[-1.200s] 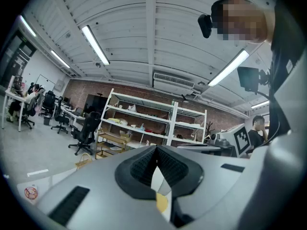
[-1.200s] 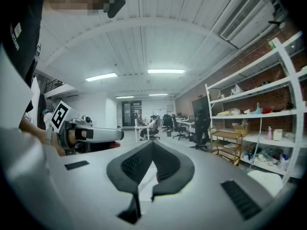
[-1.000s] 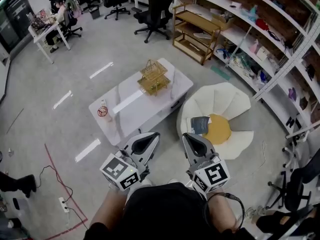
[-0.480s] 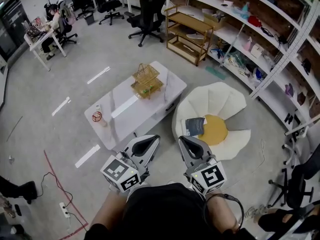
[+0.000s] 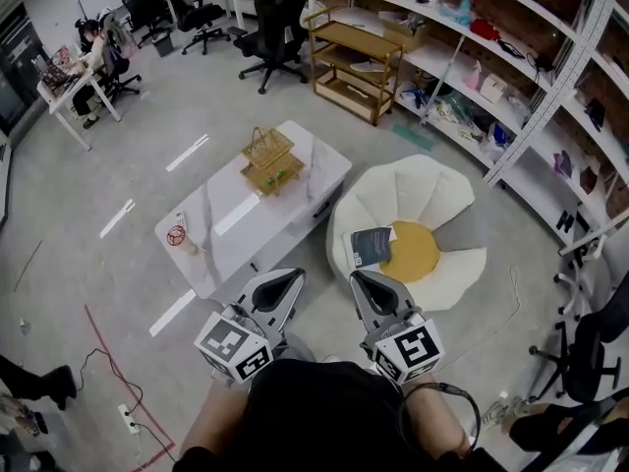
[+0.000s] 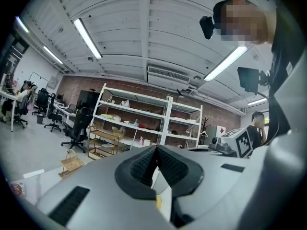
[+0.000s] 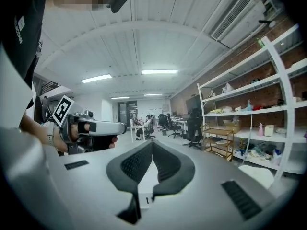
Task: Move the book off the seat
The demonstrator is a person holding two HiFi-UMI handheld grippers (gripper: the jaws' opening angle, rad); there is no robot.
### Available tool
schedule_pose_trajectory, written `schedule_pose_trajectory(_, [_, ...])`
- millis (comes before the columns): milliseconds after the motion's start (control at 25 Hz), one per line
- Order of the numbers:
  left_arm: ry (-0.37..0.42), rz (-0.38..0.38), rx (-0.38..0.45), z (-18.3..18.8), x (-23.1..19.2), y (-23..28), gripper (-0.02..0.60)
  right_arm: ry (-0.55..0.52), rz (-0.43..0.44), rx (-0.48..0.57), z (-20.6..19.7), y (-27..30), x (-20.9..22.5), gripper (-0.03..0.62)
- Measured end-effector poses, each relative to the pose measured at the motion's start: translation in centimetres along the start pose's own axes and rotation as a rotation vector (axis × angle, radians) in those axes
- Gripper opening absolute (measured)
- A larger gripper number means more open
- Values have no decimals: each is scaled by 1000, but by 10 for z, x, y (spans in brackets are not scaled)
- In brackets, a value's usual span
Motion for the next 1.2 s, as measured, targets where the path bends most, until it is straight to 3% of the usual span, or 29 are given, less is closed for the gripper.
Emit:
schedule_pose_trajectory(440, [-14, -30, -6, -1, -21, 37, 6, 3, -16, 6, -8, 17, 32, 17])
schedule_pose_trajectory(920, [-67, -9, -11, 7, -88, 77, 6, -3, -5, -49, -7, 70, 66, 17])
schedule_pose_trajectory(1200, [-82, -54, -39, 7, -113, 106, 6, -7, -34, -75, -5, 100, 88, 17])
Point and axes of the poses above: the fingertips, and each gripper's own axes: y forward along the fingers, x to its right, z out of its top, the point moved 5 cm from there along -y, backward along the fingers, and after that the axes turned 11 degrees about z, right-handed, at the moved point
